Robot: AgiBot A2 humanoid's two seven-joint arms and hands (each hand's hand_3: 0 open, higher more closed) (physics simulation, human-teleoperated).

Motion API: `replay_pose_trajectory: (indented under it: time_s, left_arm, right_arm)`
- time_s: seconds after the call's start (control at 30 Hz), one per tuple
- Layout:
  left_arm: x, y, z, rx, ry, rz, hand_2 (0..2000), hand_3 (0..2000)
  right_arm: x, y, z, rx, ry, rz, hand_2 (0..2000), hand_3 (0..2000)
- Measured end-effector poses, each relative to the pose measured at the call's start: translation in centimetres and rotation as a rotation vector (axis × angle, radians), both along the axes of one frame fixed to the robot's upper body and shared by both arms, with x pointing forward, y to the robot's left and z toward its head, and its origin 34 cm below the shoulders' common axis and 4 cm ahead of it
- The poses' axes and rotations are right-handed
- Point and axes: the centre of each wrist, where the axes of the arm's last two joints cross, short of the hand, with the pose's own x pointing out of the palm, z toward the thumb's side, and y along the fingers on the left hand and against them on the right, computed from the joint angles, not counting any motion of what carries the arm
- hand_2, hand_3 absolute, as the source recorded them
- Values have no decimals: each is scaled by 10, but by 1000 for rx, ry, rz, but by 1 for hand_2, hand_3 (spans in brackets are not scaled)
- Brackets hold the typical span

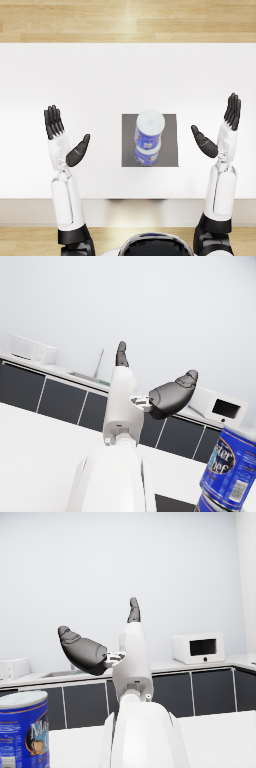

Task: Pick up the blue can on the left and place it in the middle, then pick up the blue can on the right and place it on top of the can in the middle

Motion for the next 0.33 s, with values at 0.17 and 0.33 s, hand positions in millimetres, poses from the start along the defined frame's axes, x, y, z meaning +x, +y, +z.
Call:
replay_pose_trajectory:
  time_s: [0.17, 0.33]
  left_arm:
    - [0, 0, 0, 0, 1, 0, 0, 0]
    - [0, 0, 0, 0, 1, 1, 0, 0]
  right_arm:
    - [0, 0, 0, 0, 1, -1, 0, 0]
    - [0, 0, 0, 1, 1, -1, 0, 0]
